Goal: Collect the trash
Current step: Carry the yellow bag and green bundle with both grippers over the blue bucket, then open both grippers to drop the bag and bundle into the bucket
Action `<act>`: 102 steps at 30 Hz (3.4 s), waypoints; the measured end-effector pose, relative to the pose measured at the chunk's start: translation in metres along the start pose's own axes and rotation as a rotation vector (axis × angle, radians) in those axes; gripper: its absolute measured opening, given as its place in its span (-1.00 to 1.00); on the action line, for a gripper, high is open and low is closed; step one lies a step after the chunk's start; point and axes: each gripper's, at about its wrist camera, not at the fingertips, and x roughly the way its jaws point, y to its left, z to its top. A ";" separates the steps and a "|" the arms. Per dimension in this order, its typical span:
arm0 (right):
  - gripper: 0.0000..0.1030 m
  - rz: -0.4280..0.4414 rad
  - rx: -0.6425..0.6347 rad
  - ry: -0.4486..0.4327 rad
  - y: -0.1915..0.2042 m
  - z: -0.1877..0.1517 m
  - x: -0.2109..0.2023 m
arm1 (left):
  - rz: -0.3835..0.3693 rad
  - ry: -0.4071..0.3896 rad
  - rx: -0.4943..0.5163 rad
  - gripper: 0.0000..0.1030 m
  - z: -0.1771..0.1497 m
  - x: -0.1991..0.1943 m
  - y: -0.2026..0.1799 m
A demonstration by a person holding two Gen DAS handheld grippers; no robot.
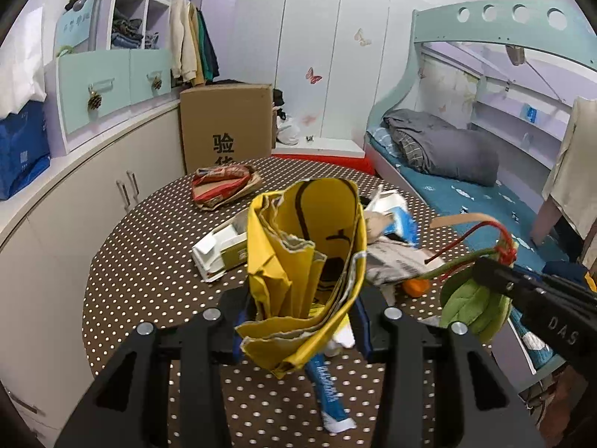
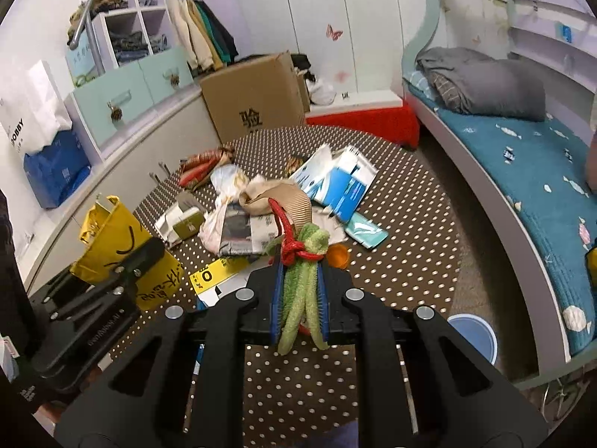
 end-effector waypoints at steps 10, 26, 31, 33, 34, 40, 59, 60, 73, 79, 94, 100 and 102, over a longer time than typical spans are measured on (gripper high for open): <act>-0.70 -0.032 0.043 -0.058 -0.035 0.001 -0.033 | -0.052 -0.028 0.064 -0.17 0.004 -0.011 -0.052; -0.70 -0.155 0.179 -0.091 -0.131 -0.019 -0.073 | -0.214 -0.004 0.229 -0.17 -0.001 -0.004 -0.176; -0.70 -0.207 0.233 -0.089 -0.166 -0.032 -0.087 | -0.270 0.035 0.294 -0.17 -0.011 0.005 -0.221; -0.70 -0.226 0.255 -0.087 -0.181 -0.037 -0.091 | -0.289 0.051 0.319 -0.16 -0.017 0.008 -0.239; -0.70 -0.238 0.269 -0.084 -0.188 -0.040 -0.093 | -0.300 0.061 0.332 -0.16 -0.020 0.010 -0.248; -0.70 -0.301 0.345 -0.055 -0.227 -0.057 -0.099 | -0.350 0.121 0.409 -0.16 -0.035 0.023 -0.294; -0.70 -0.470 0.519 0.086 -0.332 -0.096 -0.082 | -0.407 0.296 0.552 0.27 -0.070 0.099 -0.399; -0.70 -0.472 0.523 0.090 -0.334 -0.097 -0.081 | -0.409 0.295 0.558 0.32 -0.071 0.102 -0.402; -0.70 -0.418 0.519 0.187 -0.348 -0.100 -0.032 | -0.307 0.361 0.529 0.33 -0.068 0.138 -0.377; 0.06 -0.394 0.482 0.203 -0.339 -0.087 -0.008 | -0.275 0.368 0.492 0.33 -0.060 0.145 -0.357; 0.36 -0.411 0.458 0.207 -0.328 -0.092 -0.013 | -0.272 0.374 0.489 0.33 -0.060 0.139 -0.349; 0.36 -0.421 0.456 0.190 -0.316 -0.092 -0.026 | -0.288 0.353 0.489 0.33 -0.060 0.123 -0.343; 0.36 -0.427 0.457 0.179 -0.312 -0.092 -0.032 | -0.293 0.342 0.493 0.33 -0.059 0.117 -0.341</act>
